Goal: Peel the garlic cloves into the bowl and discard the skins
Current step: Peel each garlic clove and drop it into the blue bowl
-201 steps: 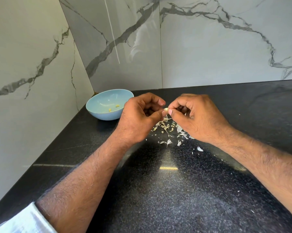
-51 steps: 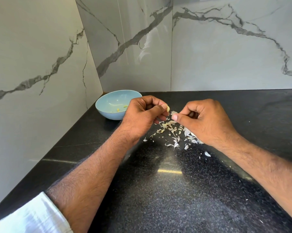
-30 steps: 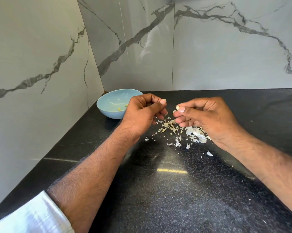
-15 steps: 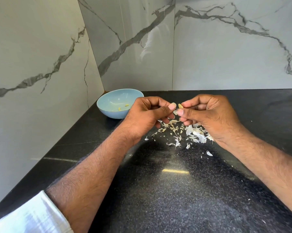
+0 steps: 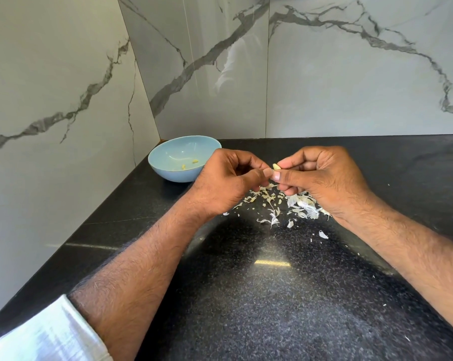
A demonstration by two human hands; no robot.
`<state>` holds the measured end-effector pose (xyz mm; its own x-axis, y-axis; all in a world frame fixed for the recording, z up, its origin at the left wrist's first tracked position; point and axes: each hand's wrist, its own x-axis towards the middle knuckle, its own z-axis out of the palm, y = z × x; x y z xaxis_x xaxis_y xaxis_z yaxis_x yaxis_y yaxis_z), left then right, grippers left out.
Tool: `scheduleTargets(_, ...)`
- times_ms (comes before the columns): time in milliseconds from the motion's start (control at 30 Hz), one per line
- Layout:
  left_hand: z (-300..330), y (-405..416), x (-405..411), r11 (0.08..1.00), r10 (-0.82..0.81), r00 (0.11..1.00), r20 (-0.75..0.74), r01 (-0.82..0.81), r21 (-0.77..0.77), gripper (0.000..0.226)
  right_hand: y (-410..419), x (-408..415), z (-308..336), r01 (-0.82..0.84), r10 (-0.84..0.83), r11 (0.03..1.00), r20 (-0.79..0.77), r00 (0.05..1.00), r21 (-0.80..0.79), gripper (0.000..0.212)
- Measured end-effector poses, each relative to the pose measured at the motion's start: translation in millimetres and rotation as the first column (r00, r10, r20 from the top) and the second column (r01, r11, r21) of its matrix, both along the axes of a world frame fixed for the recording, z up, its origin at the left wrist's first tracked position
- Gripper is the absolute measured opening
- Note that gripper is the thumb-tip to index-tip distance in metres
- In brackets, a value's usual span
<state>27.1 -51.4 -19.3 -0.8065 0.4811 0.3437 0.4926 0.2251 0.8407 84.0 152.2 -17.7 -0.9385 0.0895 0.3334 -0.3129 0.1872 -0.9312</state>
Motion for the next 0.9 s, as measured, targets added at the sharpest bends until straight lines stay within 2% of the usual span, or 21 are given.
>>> scheduleTargets(133, 0.7, 0.2, -0.1, 0.998, 0.007, 0.999, -0.048, -0.01, -0.054, 0.013, 0.0, -1.4, -2.1, -0.008, 0.008, 1.0, -0.001, 1.0, 0.023, 0.029)
scheduleTargets(233, 2.9, -1.4, 1.0, 0.997, 0.032, 0.999, -0.036, -0.035, -0.066, 0.015, 1.7, -1.2, -0.9, -0.037, 0.037, 0.998, 0.018, 0.999, -0.05, 0.027)
scheduleTargets(400, 9.0, -3.9, -0.2, 0.973, 0.193, 0.98, -0.043, -0.197, -0.121, 0.033, 6.8, -2.3, 0.0, -0.087, 0.102, 0.988, 0.109, 0.989, -0.131, 0.011)
scheduleTargets(533, 11.7, -7.5, -1.7, 0.937, 0.285, 0.957, -0.056, -0.291, -0.194, 0.045, 10.5, -4.1, -2.6, -0.111, 0.138, 0.977, 0.147, 0.98, -0.18, 0.012)
scheduleTargets(600, 9.0, -9.8, -5.7, 0.929, 0.294, 0.95, -0.101, -0.309, -0.205, 0.038, 12.0, -6.5, -2.0, -0.113, 0.141, 0.976, 0.141, 0.98, -0.188, 0.014)
scheduleTargets(700, 3.5, -11.1, -8.9, 0.942, 0.232, 0.968, -0.097, -0.249, -0.225, 0.022, 13.0, -10.8, -0.6, -0.11, 0.134, 0.978, 0.131, 0.982, -0.18, 0.021)
scheduleTargets(833, 2.2, -9.8, -7.0, 0.926, 0.207, 0.97, -0.131, -0.237, -0.293, 0.022, 10.8, -11.7, -0.1, -0.079, 0.122, 0.967, 0.172, 0.978, -0.241, 0.023)
scheduleTargets(900, 3.6, -11.1, -7.3, 0.928, 0.215, 0.969, -0.119, -0.241, -0.283, 0.022, 12.5, -12.5, -1.7, -0.035, 0.063, 0.988, 0.183, 0.981, -0.153, 0.035)
